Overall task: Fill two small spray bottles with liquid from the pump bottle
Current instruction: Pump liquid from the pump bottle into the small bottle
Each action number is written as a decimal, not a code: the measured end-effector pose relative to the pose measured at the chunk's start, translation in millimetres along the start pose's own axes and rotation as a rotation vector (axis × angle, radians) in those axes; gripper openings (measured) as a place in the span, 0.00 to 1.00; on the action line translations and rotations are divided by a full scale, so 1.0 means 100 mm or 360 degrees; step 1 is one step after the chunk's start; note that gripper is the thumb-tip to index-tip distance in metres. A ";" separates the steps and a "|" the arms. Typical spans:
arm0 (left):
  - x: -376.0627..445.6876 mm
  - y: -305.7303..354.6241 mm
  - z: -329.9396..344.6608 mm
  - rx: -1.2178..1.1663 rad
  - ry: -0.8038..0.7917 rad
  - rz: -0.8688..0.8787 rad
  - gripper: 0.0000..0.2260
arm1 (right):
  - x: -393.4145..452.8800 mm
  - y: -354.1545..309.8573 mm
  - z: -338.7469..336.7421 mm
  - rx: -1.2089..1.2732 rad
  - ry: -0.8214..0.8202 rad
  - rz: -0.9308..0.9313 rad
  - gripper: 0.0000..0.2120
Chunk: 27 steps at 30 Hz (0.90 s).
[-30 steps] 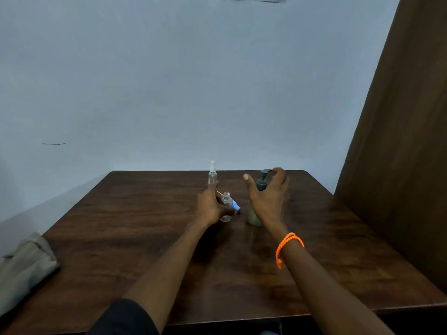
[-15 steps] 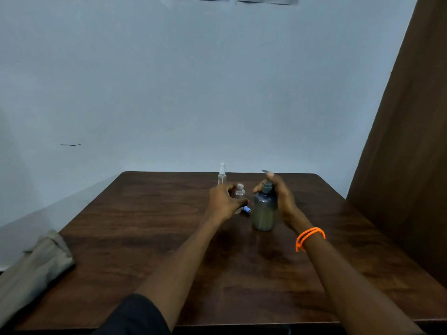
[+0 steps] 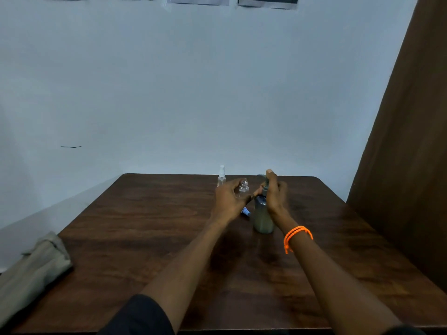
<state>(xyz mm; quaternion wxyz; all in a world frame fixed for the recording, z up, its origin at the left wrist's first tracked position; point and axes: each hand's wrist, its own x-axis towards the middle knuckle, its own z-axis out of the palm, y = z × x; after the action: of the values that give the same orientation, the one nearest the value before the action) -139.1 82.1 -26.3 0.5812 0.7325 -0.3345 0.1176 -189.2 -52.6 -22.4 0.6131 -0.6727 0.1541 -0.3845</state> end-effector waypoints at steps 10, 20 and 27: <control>0.02 -0.21 -0.18 -0.0020 -0.0300 -0.0008 0.30 | 0.13 -0.18 -0.14 -0.0355 -0.0680 -0.0036 0.31; 0.05 -0.16 -0.26 -0.0005 -0.0363 0.0096 0.27 | 0.15 -0.21 -0.02 -0.0760 -0.0693 -0.0175 0.32; 0.02 -0.20 -0.26 -0.0005 -0.0353 0.0114 0.26 | 0.20 -0.14 -0.02 -0.0748 -0.0662 -0.0158 0.34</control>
<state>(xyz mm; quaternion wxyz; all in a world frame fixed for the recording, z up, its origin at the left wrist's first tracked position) -119.6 107.5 -32.5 0.5373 0.7275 -0.4229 0.0559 -181.3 -64.4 -2.9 0.4396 -0.8669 0.0771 -0.2220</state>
